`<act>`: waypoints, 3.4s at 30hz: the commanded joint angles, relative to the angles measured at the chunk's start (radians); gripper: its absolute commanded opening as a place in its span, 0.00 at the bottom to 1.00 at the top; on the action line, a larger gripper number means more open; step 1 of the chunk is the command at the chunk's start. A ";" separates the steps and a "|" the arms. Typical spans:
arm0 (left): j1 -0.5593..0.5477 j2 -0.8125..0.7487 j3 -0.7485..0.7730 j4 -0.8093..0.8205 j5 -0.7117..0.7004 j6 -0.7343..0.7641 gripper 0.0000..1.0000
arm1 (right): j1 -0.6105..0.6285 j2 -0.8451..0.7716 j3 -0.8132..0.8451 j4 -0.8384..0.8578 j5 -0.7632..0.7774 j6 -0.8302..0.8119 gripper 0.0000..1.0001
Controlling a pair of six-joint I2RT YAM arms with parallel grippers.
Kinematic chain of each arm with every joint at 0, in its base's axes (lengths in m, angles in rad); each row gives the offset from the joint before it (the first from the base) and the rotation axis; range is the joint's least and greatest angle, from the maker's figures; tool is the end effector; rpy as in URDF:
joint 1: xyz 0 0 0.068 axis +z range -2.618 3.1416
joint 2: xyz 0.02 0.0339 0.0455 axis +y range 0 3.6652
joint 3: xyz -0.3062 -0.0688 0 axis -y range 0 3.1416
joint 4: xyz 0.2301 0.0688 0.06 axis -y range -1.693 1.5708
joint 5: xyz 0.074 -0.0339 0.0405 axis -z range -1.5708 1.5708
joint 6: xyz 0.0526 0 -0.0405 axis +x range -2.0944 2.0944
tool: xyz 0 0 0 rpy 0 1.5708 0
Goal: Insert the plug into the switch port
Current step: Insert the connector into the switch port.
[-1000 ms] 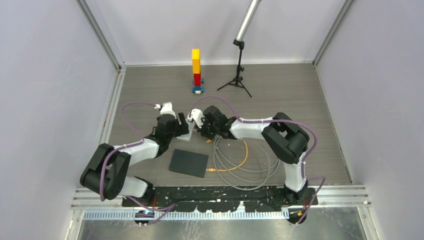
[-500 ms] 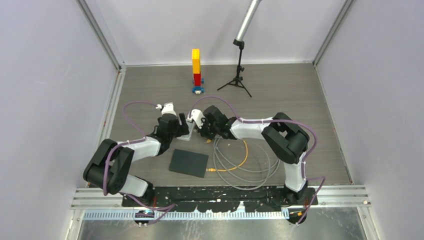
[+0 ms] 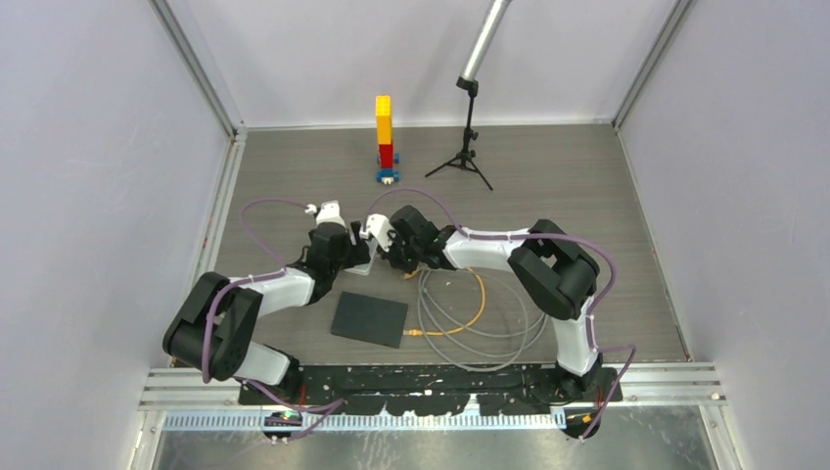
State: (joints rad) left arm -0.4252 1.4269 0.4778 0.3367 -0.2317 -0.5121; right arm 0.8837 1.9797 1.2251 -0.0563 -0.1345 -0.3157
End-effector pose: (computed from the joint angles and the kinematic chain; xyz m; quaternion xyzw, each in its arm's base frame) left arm 0.2430 -0.0968 0.1925 -0.0915 0.8783 -0.1153 0.4549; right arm 0.2720 0.3426 0.1891 -0.5435 0.7508 0.1636 0.3377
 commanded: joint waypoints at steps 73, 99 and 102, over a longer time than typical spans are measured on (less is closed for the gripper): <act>0.003 0.044 0.022 0.011 0.042 -0.016 0.55 | 0.041 0.025 0.062 -0.003 0.099 -0.034 0.01; 0.003 0.103 0.027 0.073 0.141 -0.021 0.40 | 0.040 0.046 -0.013 0.252 0.018 -0.018 0.01; 0.003 0.107 0.027 0.076 0.162 -0.025 0.40 | 0.041 0.048 -0.017 0.273 0.015 -0.012 0.01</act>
State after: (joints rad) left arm -0.3946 1.4994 0.5018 0.4374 -0.2226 -0.5182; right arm 0.9092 1.9991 1.2072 0.0616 -0.0711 -0.3416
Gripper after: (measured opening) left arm 0.402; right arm 0.058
